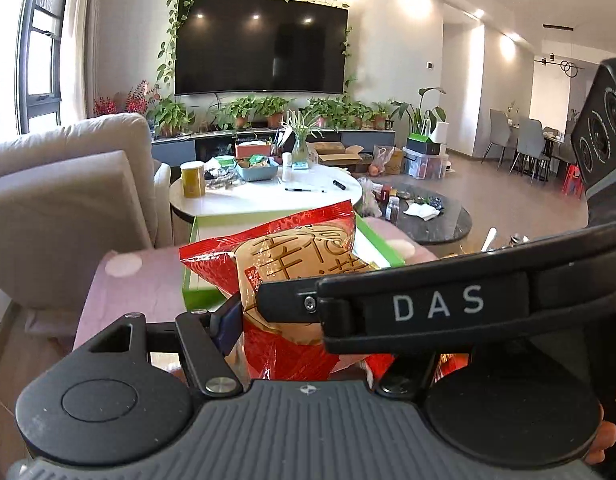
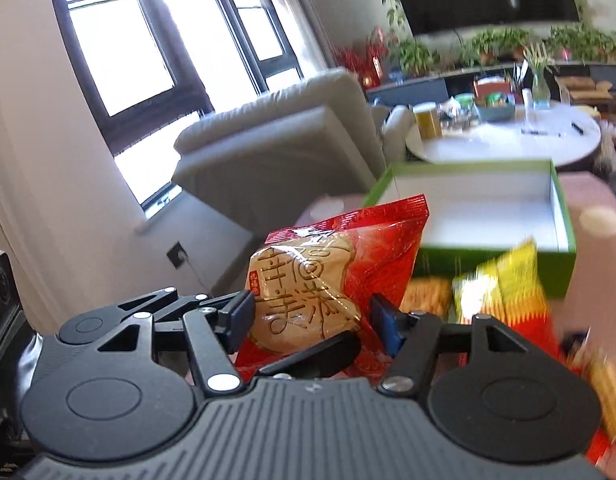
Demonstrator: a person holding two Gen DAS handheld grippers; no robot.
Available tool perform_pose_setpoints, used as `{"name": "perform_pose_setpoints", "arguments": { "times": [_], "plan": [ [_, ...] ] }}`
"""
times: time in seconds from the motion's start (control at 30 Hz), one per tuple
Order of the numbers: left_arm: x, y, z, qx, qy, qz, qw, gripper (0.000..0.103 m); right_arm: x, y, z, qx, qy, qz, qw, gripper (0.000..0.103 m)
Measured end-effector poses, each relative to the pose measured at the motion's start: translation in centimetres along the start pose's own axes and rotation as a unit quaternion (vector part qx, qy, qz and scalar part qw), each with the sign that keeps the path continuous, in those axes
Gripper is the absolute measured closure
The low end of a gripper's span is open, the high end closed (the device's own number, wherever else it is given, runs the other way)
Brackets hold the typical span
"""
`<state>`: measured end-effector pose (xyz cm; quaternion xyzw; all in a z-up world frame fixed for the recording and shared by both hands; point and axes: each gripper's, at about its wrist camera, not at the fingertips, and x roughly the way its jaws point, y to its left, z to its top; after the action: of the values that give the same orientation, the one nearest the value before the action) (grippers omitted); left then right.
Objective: Organize snacks
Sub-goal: 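Carry the red pastry bag into the green box and release it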
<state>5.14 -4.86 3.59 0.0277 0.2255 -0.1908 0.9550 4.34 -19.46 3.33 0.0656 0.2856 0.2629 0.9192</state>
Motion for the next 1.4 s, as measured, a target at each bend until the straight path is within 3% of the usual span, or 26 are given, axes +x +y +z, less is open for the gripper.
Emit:
{"name": "perform_pose_setpoints", "arguments": {
  "times": [0.67, 1.27, 1.4],
  "plan": [
    [11.1, 2.9, 6.2, 0.021, 0.020, -0.003, 0.9996, 0.040, 6.0, -6.4, 7.2, 0.057, -0.028, 0.013, 0.998, 0.031],
    [19.5, 7.8, 3.9, 0.017, 0.062, -0.004, 0.9979, 0.040, 14.3, -9.4, 7.4, 0.095, 0.031, -0.005, 0.995, 0.031],
    [20.4, 8.4, 2.1, 0.005, 0.102, -0.003, 0.9948, 0.040, 15.8, -9.3, 6.6, 0.095, 0.061, -0.015, 0.993, 0.031]
  ]
}}
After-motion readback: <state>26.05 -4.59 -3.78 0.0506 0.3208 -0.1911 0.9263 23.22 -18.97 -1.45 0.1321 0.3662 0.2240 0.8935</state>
